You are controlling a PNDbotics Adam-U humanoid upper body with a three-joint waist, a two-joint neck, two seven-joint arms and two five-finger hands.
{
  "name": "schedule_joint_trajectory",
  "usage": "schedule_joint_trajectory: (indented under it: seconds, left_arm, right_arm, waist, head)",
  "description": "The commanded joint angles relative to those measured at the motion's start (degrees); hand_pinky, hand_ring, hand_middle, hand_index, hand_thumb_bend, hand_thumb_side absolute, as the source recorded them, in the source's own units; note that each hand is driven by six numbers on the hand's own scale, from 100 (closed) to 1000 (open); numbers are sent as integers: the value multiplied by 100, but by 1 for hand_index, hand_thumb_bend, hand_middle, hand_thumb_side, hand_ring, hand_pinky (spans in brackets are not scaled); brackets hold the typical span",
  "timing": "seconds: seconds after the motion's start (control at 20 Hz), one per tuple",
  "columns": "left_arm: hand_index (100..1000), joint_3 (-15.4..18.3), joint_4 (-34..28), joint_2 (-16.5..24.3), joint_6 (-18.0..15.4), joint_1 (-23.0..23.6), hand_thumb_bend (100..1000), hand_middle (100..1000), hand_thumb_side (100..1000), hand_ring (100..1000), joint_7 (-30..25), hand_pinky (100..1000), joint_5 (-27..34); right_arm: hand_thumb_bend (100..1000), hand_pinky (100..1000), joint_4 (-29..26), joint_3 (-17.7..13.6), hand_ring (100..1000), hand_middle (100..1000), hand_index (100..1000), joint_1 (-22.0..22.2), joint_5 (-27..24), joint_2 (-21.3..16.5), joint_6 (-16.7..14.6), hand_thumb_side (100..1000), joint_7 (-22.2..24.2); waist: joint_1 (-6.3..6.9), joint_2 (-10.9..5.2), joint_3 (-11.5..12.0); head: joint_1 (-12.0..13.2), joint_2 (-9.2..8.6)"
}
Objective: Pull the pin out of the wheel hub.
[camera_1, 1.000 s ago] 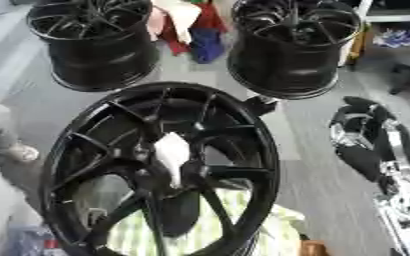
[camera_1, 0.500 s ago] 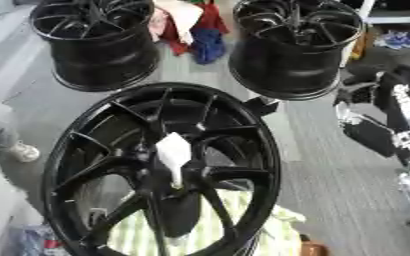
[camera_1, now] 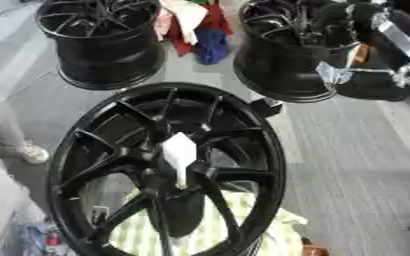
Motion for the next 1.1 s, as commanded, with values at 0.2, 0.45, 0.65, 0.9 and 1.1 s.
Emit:
schedule_joint_trajectory:
  seconds: [0.2,0.45,0.65,0.9,1.1]
  left_arm:
    - [820,-117,14,44,-4,-162,239,729,410,674,-153,503,-71]
    - [820,-220,47,55,-6,-205,237,730,410,674,-276,502,-143]
    - [820,-272,62,63,-3,-242,236,730,411,674,-347,502,-184]
    - [820,-293,73,65,2,-257,235,730,411,674,-382,502,-215]
    - [820,-301,85,60,6,-267,234,730,412,675,-395,502,-230]
  right_arm:
    - [100,788,268,661,775,813,906,-793,20,-141,43,191,1470]
    - [133,836,774,1108,868,885,949,-1309,576,146,-87,274,2515]
    - [202,877,1112,1392,916,924,970,-1555,1095,378,-330,304,3194]
    - [210,884,1215,1609,920,927,972,-1606,1234,518,-561,322,3646]
    - [211,889,1388,1708,924,928,973,-1619,1351,630,-593,346,3812]
  waist:
    - [-67,-8,191]
    - [-142,34,362]
    - [-194,54,456]
    - [-229,75,512]
    - [-238,78,518]
  head:
    - [-118,-15]
    - [-141,-15]
    - [-168,-15]
    - [-181,-21]
    - [-162,-22]
